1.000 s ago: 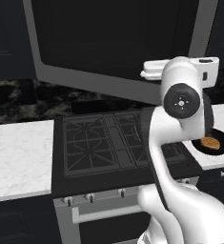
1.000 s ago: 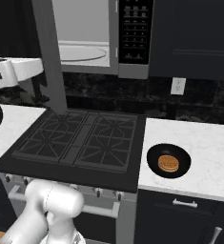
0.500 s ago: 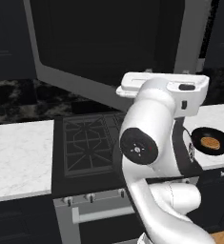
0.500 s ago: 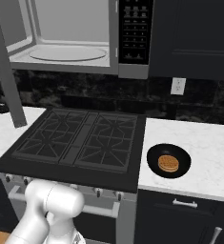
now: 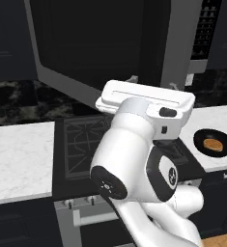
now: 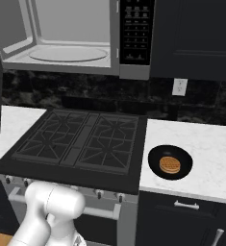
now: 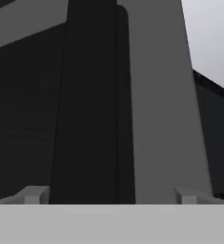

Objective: Open the microwave, place the bowl with waffle inside the microwave, then close the microwave door and turn it on.

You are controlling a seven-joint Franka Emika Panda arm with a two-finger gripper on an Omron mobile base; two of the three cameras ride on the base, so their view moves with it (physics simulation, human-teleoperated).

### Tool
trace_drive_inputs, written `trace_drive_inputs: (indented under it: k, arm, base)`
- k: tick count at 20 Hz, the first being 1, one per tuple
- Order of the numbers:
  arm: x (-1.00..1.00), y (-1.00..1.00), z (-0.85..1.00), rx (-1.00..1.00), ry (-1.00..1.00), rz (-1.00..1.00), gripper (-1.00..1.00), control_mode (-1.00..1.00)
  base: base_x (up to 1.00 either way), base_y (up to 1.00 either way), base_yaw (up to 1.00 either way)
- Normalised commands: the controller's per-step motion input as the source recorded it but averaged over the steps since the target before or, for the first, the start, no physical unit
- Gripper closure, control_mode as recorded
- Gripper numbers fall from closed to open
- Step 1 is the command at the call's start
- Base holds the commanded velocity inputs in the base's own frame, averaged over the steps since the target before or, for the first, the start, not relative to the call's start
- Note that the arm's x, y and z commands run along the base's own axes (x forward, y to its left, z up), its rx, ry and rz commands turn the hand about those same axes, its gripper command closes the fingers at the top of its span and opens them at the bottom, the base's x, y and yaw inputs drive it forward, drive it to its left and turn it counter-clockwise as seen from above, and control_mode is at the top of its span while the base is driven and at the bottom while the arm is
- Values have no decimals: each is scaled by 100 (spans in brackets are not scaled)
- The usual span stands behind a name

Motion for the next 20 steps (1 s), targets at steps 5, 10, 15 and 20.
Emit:
trace_drive_inputs:
  k: [5, 10, 15, 20]
  arm:
    - [-66, 0, -3, -7, 6, 0, -100, -100]
    - [-11, 23, 1, -13, 21, -13, -100, -100]
    - [-8, 4, 0, -1, 0, 0, -100, -100]
    - [-18, 11, 0, -3, 1, 0, -100, -100]
  base:
    - [0, 0, 0]
    - [0, 0, 0]
    - [0, 0, 0]
    - [0, 0, 0]
